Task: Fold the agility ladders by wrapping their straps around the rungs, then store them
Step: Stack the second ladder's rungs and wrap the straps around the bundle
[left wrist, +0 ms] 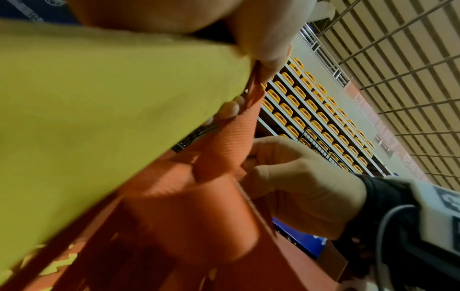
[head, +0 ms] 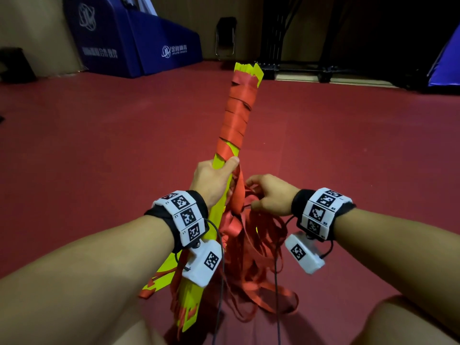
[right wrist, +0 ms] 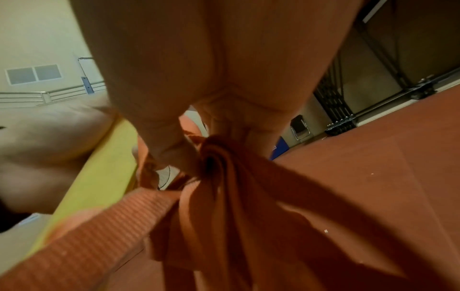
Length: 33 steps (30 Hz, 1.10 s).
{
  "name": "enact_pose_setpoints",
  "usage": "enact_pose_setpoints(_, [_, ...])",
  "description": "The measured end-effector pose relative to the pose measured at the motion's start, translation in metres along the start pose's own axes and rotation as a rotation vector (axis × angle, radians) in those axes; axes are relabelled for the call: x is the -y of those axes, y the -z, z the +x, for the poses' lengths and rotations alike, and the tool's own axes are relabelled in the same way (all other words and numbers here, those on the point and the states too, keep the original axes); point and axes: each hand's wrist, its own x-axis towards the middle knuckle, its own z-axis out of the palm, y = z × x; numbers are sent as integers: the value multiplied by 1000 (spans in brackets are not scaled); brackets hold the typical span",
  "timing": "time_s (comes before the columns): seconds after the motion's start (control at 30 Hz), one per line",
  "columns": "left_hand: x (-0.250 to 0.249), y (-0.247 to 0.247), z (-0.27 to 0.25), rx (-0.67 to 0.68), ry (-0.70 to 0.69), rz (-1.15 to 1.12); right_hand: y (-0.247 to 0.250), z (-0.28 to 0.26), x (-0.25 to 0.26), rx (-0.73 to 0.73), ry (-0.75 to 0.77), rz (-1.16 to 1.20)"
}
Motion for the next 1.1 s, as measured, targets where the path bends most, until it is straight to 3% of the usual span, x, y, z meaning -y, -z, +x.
enact_pose_setpoints(0.2, [0, 11, 7, -121, -21, 81, 6, -2, -9, -58, 0, 210])
enact_pose_setpoints(0.47, [0, 14, 10, -97, -2, 125, 2, 1, -18, -153, -171, 568])
enact_pose_setpoints(0.77, [-3, 10, 7, -147, -64, 33, 4, 11, -41, -250, -400, 541])
enact_pose_setpoints(0.97, [-7, 9, 6, -172, -74, 34, -4, 13, -45, -235, -340, 565])
enact_pose_setpoints(1.1, [-9, 8, 2, -136, -29, -21, -1, 8, -24, -226, -123, 535])
